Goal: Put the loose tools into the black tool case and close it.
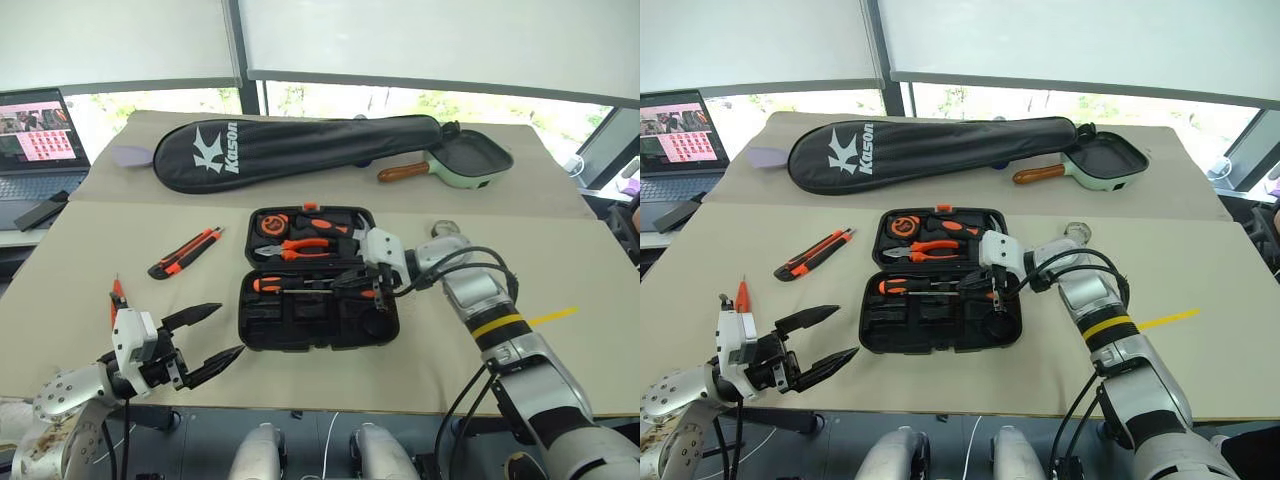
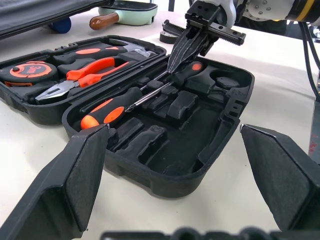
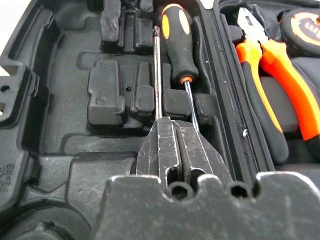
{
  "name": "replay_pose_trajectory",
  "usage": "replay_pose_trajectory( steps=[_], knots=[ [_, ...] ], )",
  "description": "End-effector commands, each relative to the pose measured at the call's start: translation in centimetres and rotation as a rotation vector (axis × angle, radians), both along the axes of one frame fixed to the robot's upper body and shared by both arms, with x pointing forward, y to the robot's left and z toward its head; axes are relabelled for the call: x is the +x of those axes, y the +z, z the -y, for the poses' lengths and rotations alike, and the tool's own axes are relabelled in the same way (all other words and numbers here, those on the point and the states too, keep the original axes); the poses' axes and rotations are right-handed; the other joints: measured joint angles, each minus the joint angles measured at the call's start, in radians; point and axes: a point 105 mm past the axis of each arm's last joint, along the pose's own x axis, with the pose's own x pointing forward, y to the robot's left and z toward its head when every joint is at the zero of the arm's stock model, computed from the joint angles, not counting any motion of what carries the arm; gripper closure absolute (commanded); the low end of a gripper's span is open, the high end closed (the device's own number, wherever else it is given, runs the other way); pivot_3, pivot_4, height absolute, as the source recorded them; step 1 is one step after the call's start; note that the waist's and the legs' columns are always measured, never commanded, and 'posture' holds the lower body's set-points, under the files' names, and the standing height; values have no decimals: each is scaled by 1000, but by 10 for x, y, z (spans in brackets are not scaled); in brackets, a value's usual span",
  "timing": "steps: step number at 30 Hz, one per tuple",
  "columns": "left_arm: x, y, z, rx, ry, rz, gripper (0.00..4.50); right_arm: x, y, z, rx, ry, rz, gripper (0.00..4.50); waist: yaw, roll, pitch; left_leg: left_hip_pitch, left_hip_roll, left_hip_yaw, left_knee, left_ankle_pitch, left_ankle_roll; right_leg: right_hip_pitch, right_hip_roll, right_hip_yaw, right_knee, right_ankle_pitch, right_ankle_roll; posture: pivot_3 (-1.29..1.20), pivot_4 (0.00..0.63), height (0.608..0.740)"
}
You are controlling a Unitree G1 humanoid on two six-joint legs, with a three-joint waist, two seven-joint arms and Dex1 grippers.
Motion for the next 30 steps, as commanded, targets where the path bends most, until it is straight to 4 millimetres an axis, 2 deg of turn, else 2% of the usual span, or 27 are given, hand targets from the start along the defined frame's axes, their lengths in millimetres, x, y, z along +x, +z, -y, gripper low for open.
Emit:
replay_pose_trajectory(
  steps=[1, 6, 9, 12, 14, 16, 18, 21, 24, 28, 30],
  knots=[
    [0, 9, -2, 1, 9, 48, 0, -3, -15, -3, -41, 0, -29, 4474, -1, 0, 0, 0, 0, 0, 0, 0, 0, 0, 0, 0, 0, 0, 0, 0, 150, 740],
    [0, 8, -2, 1, 12, 48, 0, -1, -25, -4, -97, -27, -49, 4474, -3, 0, 0, 3, 1, 0, -1, 0, 0, 1, 0, 0, 0, 0, -1, 0, 150, 740],
    [0, 8, -1, 2, 14, 49, 0, 0, -23, -8, -95, -27, -39, 4474, -4, 0, -1, 4, 1, 0, -1, 0, 0, 2, 0, 0, 0, 0, -1, 0, 150, 740],
    [0, 8, -2, 1, 19, 49, 0, -4, -11, -12, -27, 6, -30, 4474, -6, 0, -1, 5, 1, -1, -1, 0, 0, 2, 0, 0, 1, 1, -2, 0, 150, 740],
    [-1, 8, -4, 0, 30, 50, 0, 0, 6, -10, 65, -22, 14, 4474, -6, -1, -1, 5, 1, -1, -1, 0, 0, 2, 0, 0, 1, 1, -2, 0, 150, 740],
    [-4, 8, -8, 5, 44, 57, 0, 3, 22, 0, 128, -48, 68, 4474, -6, 0, 0, 4, 1, -1, -1, 0, 0, 1, 0, 0, 1, 1, -2, 0, 150, 740],
    [-5, 8, -20, 28, 84, 68, 0, -3, 34, 13, 205, -65, 35, 4474, -5, 0, 0, 2, 1, -1, -1, 0, 0, 0, 0, 0, 0, 1, -2, 0, 150, 740],
    [-7, 9, -42, 16, 191, 71, 0, -21, 44, 34, 274, -54, 2, 3716, 3, 0, 0, 0, 1, -2, -1, 0, 0, -1, -1, 0, 0, 1, -2, 0, 150, 740],
    [-24, -4, -65, 27, 297, 24, 0, -44, 49, 62, 352, -68, 18, 2714, 6, -1, 0, 1, 1, -2, -2, 0, 0, 1, -2, 0, -2, 1, -1, 0, 150, 740],
    [-37, -5, -94, 6, 502, 45, 0, -71, 41, 85, 411, -68, 24, 1383, 1, -2, 0, 1, 1, -1, -4, 0, 0, 1, -2, 0, -5, 0, -1, 0, 150, 740],
    [-49, -9, -111, 1, 639, 32, 0, -80, 33, 93, 454, -126, 33, 652, 2, -2, 0, 2, 1, -1, -4, 0, 0, 1, -1, 0, -4, 0, -1, 0, 150, 740]
  ],
)
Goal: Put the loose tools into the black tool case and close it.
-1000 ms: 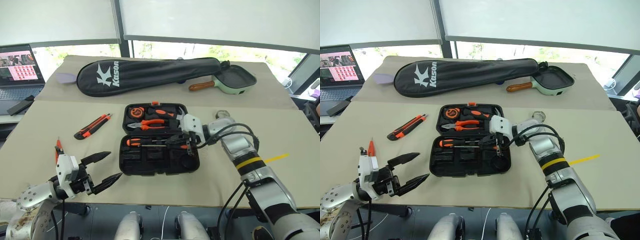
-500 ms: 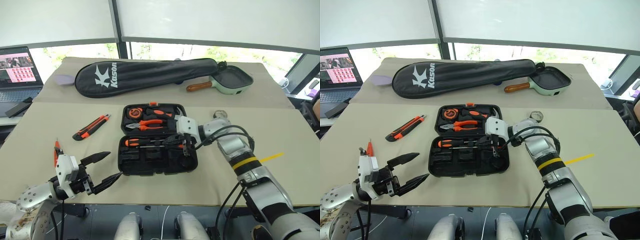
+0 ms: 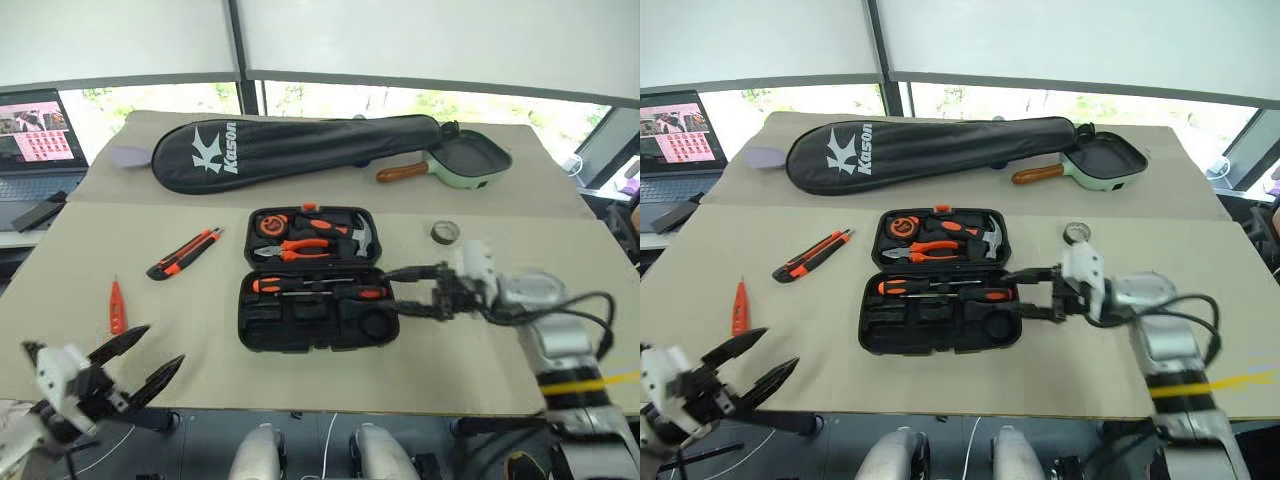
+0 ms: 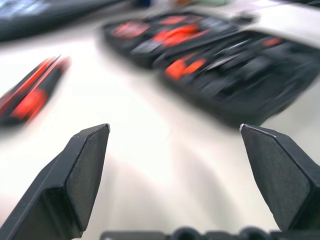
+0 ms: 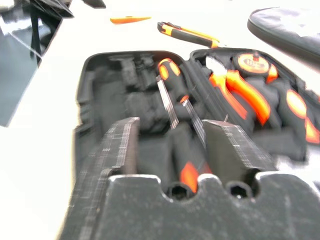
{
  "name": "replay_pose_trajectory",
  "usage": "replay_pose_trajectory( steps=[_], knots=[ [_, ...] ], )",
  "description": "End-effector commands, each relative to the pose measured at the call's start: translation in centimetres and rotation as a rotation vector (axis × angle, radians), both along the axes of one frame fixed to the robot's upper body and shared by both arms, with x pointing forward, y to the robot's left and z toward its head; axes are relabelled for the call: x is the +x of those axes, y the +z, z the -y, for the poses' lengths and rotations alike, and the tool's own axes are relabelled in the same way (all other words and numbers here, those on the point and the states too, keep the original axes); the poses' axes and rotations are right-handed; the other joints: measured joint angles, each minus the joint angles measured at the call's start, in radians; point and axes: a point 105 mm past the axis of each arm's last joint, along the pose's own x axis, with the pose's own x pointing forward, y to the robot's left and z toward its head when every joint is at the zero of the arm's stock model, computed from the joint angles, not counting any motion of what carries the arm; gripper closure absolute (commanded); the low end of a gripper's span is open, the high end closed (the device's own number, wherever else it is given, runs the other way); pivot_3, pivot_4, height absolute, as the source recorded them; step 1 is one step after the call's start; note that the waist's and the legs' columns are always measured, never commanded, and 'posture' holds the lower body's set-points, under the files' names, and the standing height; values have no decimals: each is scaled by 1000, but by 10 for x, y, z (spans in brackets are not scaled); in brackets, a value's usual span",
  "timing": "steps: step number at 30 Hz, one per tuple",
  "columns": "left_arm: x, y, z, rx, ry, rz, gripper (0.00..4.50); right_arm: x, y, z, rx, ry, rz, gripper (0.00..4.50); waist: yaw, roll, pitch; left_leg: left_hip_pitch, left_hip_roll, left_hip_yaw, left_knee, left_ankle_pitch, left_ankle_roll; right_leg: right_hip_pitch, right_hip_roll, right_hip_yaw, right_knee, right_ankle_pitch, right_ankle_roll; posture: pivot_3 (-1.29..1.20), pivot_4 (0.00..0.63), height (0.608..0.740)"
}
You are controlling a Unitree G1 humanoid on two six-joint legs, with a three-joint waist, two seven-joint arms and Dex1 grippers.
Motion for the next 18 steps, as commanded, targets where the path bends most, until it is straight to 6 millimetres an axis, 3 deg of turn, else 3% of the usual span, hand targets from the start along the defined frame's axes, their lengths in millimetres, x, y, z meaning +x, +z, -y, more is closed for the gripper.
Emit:
replay_pose_trajectory(
  steps=[1, 2, 9, 13, 18],
  knots=[
    [-22, 4, -35, 8, 271, 31, 0, -22, 11, 10, 111, -43, 113, 327, 0, 0, 0, 1, 0, 0, 0, 0, 0, 1, 0, 0, 1, 0, 0, 0, 150, 740],
    [-31, 0, -43, -1, 347, 15, 0, -27, 10, 11, 132, -52, 117, 37, -3, -1, 0, 2, 0, 0, 0, 0, 0, 1, 1, 0, 1, 0, -1, 0, 150, 740],
    [-52, -11, -71, -107, 666, -87, 0, -30, 5, 19, 206, -161, 176, 37, -1, -6, 2, 2, 0, 0, 0, 0, -1, 1, 0, 2, 1, -1, 0, 0, 150, 740],
    [-33, 5, -70, -172, 683, -97, 0, -27, 7, 19, 214, -172, 189, 37, 6, -9, 2, 4, 0, 0, 0, 0, -1, 0, 0, 2, 1, -2, 1, 0, 150, 740],
    [19, 19, -66, -233, 732, -215, 0, -18, 26, 11, 242, -142, 223, 37, 4, -9, 2, 4, 0, -1, 0, 1, -1, 2, 0, 2, 3, -1, 0, 0, 150, 740]
  ],
)
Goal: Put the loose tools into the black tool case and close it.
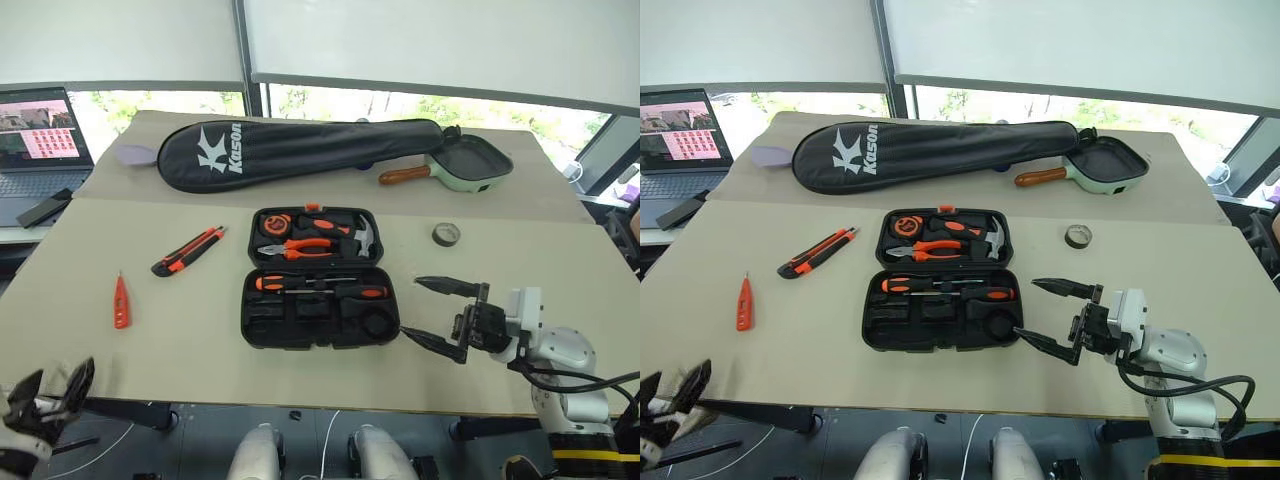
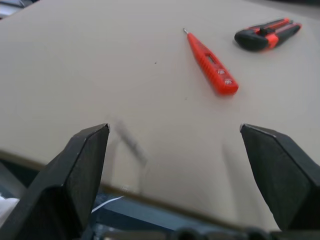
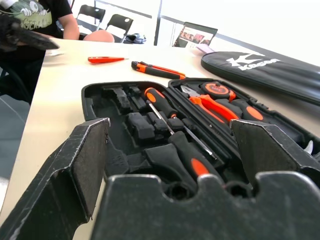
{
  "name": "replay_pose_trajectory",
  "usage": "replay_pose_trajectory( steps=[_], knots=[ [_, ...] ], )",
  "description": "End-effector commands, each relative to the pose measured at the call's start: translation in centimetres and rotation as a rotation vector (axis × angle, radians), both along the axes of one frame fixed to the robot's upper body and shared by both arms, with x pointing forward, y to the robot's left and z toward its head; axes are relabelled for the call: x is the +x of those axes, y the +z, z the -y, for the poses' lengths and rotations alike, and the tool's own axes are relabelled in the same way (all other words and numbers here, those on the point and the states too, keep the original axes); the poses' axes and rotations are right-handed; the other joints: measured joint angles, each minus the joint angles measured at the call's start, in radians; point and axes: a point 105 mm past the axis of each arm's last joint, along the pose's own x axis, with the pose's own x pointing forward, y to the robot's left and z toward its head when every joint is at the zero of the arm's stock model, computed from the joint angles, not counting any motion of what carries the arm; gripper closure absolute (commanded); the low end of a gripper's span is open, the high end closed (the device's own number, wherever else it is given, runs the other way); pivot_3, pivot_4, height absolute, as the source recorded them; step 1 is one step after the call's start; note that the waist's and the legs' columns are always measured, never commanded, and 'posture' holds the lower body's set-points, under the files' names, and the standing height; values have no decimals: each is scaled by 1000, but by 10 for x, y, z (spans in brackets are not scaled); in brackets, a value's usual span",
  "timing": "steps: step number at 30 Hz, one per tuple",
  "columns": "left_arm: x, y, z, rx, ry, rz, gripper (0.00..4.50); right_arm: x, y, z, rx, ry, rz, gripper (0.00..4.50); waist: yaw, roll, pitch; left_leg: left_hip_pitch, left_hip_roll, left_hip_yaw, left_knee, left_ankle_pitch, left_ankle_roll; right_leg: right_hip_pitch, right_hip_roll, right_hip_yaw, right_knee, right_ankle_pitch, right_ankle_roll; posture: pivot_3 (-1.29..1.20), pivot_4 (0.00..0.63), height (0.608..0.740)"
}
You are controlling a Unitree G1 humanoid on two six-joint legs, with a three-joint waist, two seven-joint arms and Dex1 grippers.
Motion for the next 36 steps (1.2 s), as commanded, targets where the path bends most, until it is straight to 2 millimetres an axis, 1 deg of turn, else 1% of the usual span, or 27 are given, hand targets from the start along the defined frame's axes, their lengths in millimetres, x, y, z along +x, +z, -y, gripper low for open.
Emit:
replay_pose_trajectory(
  steps=[1, 3, 5, 8, 12, 14, 17, 20, 21, 22, 23, 24, 26, 27, 29, 31, 33, 35, 36],
  knots=[
    [36, 16, 7, -54, 47, -62, 0, 5, 25, -5, 41, 23, 71, 37, -1, 0, 0, 0, 0, 0, 0, 0, 0, 0, 0, 0, 1, 0, 0, 0, 150, 740],
    [52, 18, 3, -53, 123, -102, 0, 4, 32, -14, 46, 63, 79, 37, -2, 0, 0, 0, 0, -1, 0, 1, 0, 0, 1, 0, 1, 0, 0, 0, 150, 740],
    [65, 11, 3, -79, 170, -162, 0, 3, 37, -23, 49, 104, 88, 37, -4, 0, 0, 0, -1, -2, 0, 1, 0, 0, 1, 0, 1, 1, 0, 0, 150, 740],
    [84, 3, 11, -96, 161, -221, 0, 2, 43, -33, 46, 154, 98, 37, -9, 0, 0, -1, -1, -3, 0, 0, -1, -1, 1, 0, 1, 1, 0, 0, 150, 740],
    [91, -10, 11, -125, 187, -289, 0, 0, 48, -41, 40, 187, 111, 37, -4, 0, 0, -1, -1, -3, 0, 0, -2, -1, 1, 0, 1, 1, 0, 0, 150, 740],
    [91, -17, 17, -142, 159, -327, 0, 0, 49, -42, 42, 184, 112, 37, -3, 0, 0, -1, -1, -3, 0, 0, -2, -1, 1, 0, 2, 1, 0, 0, 150, 740],
    [91, -26, 24, -155, 125, -364, 773, -1, 47, -41, 47, 173, 109, 0, -3, 2, 0, 0, -1, -3, 0, 0, -2, 0, 0, 0, 2, 1, 0, 0, 150, 740],
    [91, -28, 28, -151, 93, -384, 1824, -2, 44, -41, 45, 166, 100, 0, -1, 3, -1, 0, -2, -2, 0, 0, -2, 0, 0, 0, 2, 1, 0, 0, 150, 740],
    [90, -29, 27, -149, 96, -385, 2317, -2, 43, -40, 44, 164, 98, 0, 1, 3, -1, 0, -2, -2, 0, 0, -2, 0, 0, 0, 2, 1, 0, 0, 150, 740],
    [89, -29, 26, -145, 97, -386, 2718, -2, 42, -40, 42, 162, 97, 0, 2, 4, -1, 0, -2, -2, 0, 0, -2, 0, -1, 0, 1, 1, 0, 0, 150, 740],
    [87, -29, 24, -136, 105, -388, 2978, -2, 42, -39, 41, 162, 96, 0, 3, 4, -2, 0, -2, -2, 0, 0, -2, 0, -1, 0, 1, 1, 0, 0, 150, 740],
    [85, -30, 21, -127, 117, -389, 3452, -2, 42, -39, 39, 161, 95, 0, 3, 4, -2, 0, -2, -2, 0, 0, -2, 0, -1, 0, 1, 1, 0, 0, 150, 740],
    [81, -30, 12, -102, 140, -376, 4029, -2, 42, -38, 34, 159, 95, 0, 2, 5, -2, 0, -2, -2, 0, 0, -2, 0, -1, 0, 1, 1, 0, 0, 150, 740],
    [81, -26, 8, -79, 145, -337, 4061, -2, 42, -37, 31, 158, 95, 0, 0, 6, -3, 0, -2, -2, 0, 0, -2, 0, -1, 0, 1, 1, 0, 0, 150, 740],
    [83, -8, 1, -49, 127, -200, 4061, -3, 42, -34, 25, 149, 95, 0, 0, 7, -3, 0, -2, -2, -1, 0, -2, 0, -1, 0, 1, 1, 0, 0, 150, 740],
    [85, 15, 11, -84, 21, -41, 4061, -3, 42, -29, 21, 132, 94, 0, -1, 6, -3, 0, -2, -2, -1, 0, -2, 0, -1, 0, 1, 1, -1, 0, 150, 740],
    [85, 38, 19, -8, -88, 59, 4061, -3, 44, -22, 30, 91, 86, 0, -1, 4, -1, -1, -1, -2, -1, 0, -2, -2, -1, 0, 1, 1, -1, 0, 150, 740],
    [89, 62, 36, 78, -244, 157, 4061, -3, 44, -13, 33, 47, 68, 0, 3, 2, -1, -2, -1, -2, -1, 0, -3, -2, -1, 0, 1, 1, -1, 0, 150, 740],
    [92, 74, 51, 145, -363, 203, 4061, -4, 41, -8, 14, 28, 51, 0, 5, 1, -1, -2, -1, -2, -1, 0, -3, -2, -1, -1, 0, 1, -2, 0, 150, 740]
  ],
)
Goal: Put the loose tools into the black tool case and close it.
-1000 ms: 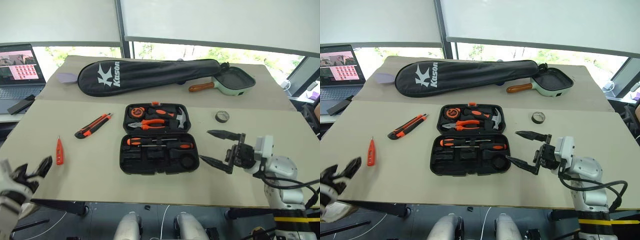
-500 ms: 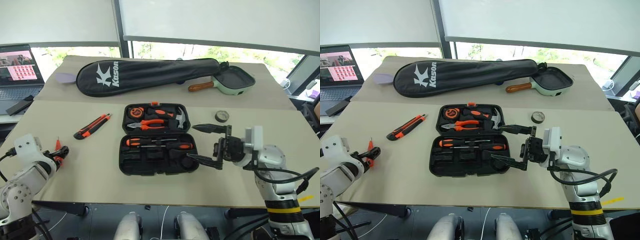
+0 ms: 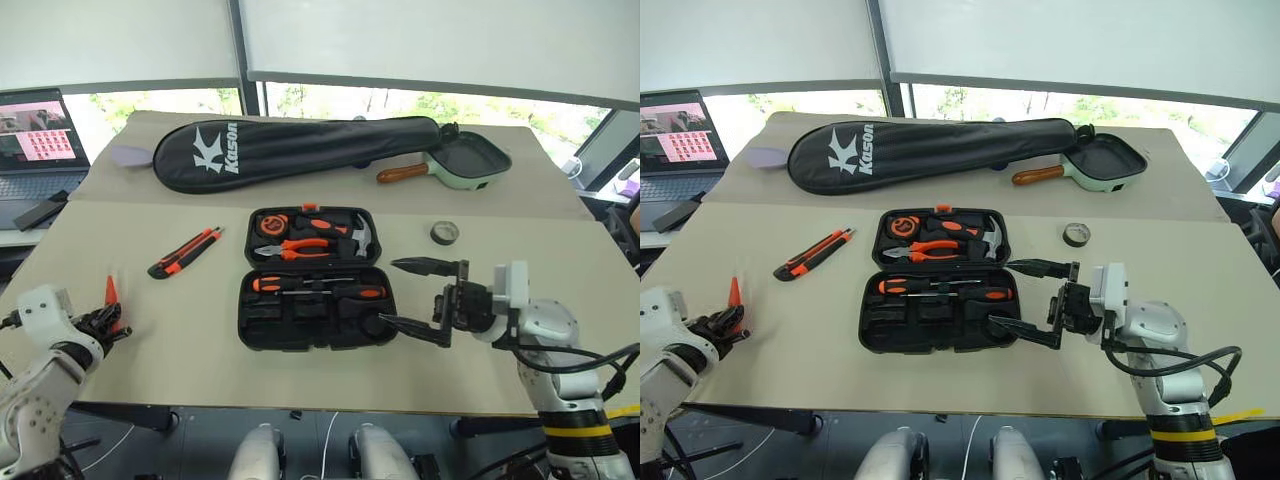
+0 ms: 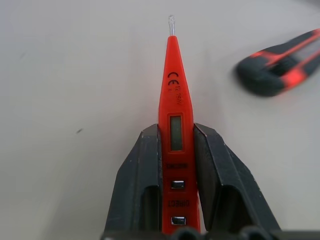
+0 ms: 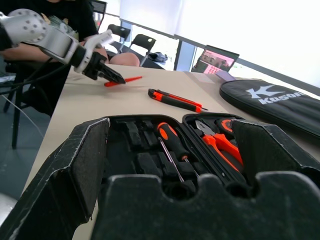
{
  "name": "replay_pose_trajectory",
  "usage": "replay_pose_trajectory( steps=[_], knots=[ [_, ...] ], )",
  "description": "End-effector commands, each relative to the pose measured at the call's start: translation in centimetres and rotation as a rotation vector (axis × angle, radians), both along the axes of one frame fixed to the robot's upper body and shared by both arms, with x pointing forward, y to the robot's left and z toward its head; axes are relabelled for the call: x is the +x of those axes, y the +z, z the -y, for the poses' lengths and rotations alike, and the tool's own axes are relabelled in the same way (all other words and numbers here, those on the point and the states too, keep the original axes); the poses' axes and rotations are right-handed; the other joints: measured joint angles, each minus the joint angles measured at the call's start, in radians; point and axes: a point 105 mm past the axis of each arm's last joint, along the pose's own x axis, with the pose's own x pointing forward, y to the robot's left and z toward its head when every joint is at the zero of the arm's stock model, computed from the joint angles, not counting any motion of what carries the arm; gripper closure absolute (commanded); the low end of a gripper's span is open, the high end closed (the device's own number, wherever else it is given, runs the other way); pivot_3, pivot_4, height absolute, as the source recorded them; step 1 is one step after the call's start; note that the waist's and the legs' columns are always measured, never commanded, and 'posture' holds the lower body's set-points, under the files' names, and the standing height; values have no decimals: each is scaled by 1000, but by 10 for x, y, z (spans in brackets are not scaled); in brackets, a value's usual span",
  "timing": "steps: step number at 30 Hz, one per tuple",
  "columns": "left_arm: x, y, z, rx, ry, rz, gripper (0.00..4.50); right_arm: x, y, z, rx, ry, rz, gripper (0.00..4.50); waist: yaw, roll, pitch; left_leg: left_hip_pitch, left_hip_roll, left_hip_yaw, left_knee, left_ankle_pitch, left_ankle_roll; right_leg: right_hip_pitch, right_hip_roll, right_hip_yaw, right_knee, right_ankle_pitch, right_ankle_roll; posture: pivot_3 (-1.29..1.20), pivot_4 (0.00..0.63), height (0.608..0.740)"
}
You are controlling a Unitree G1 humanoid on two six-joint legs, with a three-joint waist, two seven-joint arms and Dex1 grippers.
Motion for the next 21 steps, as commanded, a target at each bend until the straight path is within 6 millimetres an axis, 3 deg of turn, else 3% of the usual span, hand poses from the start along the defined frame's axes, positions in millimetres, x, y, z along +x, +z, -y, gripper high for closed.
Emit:
replay_pose_trajectory(
  steps=[1, 2, 6, 12, 17, 21],
  knots=[
    [10, 67, 45, 239, -364, 268, 4061, -5, 7, 18, -29, -63, 17, 0, 8, -1, 0, 0, 0, 0, 0, 0, 0, 0, 0, 0, 0, 0, 0, 0, 150, 740],
    [14, 70, 69, 347, -544, 272, 4061, -6, 1, 24, -69, -81, -7, 0, 13, -1, 0, 0, 0, 0, 0, 0, 0, 0, -1, 0, -1, 0, 0, 0, 150, 740],
    [19, 58, 133, 627, -1060, 263, 4061, -9, -11, 38, -146, -120, -47, 0, 22, 1, 0, 0, -1, 8, 0, 0, 0, 2, -2, 0, -5, -3, -6, 0, 150, 740],
    [44, 30, 191, 804, -1453, 124, 4061, -18, -12, 34, -130, -119, -73, 0, 12, 1, 0, -2, -1, 10, 0, 1, 1, 0, 4, 1, -4, 1, 1, 0, 150, 740],
    [61, 3, 201, 989, -1523, -33, 4061, -24, -8, 30, -120, -131, -79, 0, -3, 2, 1, -4, -1, 8, 0, 0, 2, -1, 7, 3, -4, 0, 2, 0, 150, 740],
    [62, 0, 212, 964, -1532, -71, 4061, -21, -6, 35, -96, -210, -95, 0, 1, 1, 1, -6, -1, 6, 2, 0, 2, -1, 6, 1, -3, 0, 3, 0, 150, 740]
  ],
)
